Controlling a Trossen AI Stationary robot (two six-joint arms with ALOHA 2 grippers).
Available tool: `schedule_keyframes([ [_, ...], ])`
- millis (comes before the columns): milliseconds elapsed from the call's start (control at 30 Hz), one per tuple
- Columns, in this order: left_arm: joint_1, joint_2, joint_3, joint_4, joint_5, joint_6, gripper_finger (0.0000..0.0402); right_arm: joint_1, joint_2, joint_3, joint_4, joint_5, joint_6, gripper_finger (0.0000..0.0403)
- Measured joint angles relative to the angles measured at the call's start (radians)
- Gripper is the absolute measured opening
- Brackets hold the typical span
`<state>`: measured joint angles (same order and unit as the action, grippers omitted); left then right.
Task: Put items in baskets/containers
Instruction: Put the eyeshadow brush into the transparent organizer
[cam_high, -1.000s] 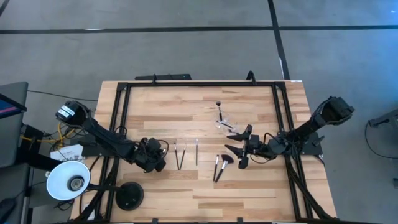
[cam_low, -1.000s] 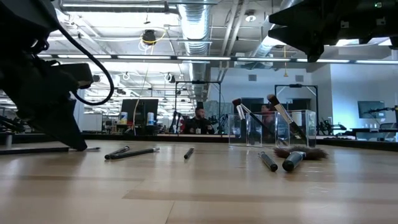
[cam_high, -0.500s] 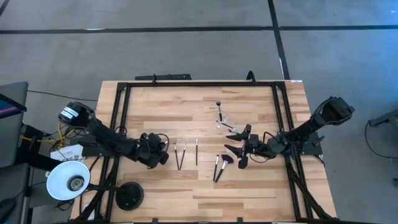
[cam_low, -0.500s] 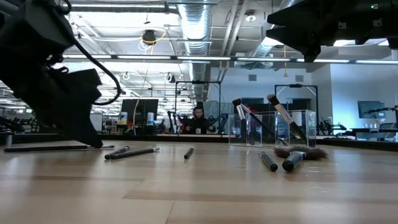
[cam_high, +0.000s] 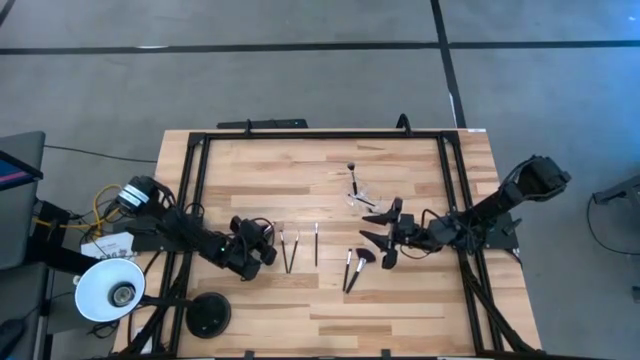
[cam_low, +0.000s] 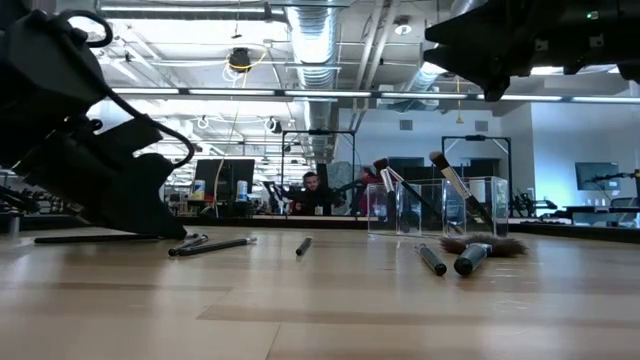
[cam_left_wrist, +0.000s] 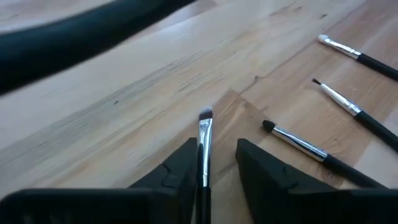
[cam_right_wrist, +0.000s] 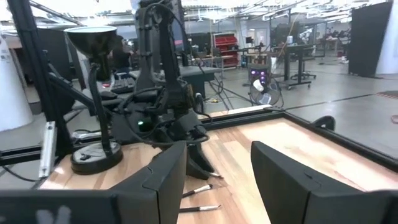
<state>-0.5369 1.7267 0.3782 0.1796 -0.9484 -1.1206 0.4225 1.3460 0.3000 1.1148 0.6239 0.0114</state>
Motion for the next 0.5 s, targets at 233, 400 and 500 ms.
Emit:
schedule_keyframes([
  [233,-0.002,0.0,-0.036,0.012,-0.008,-0.107,0.0016,-0.044,0.0,0.0,0.018,-0.082,-0.018,0.017],
  [400,0.004,-0.05,-0.037,0.076,-0.003,-0.053,0.0013,-0.082,0.006,0.051,-0.024,-0.199,0.044,0.017],
  [500,0.019,-0.11,0.001,0.232,0.069,0.171,0.0012,-0.103,0.074,0.119,-0.097,-0.206,0.059,0.017],
])
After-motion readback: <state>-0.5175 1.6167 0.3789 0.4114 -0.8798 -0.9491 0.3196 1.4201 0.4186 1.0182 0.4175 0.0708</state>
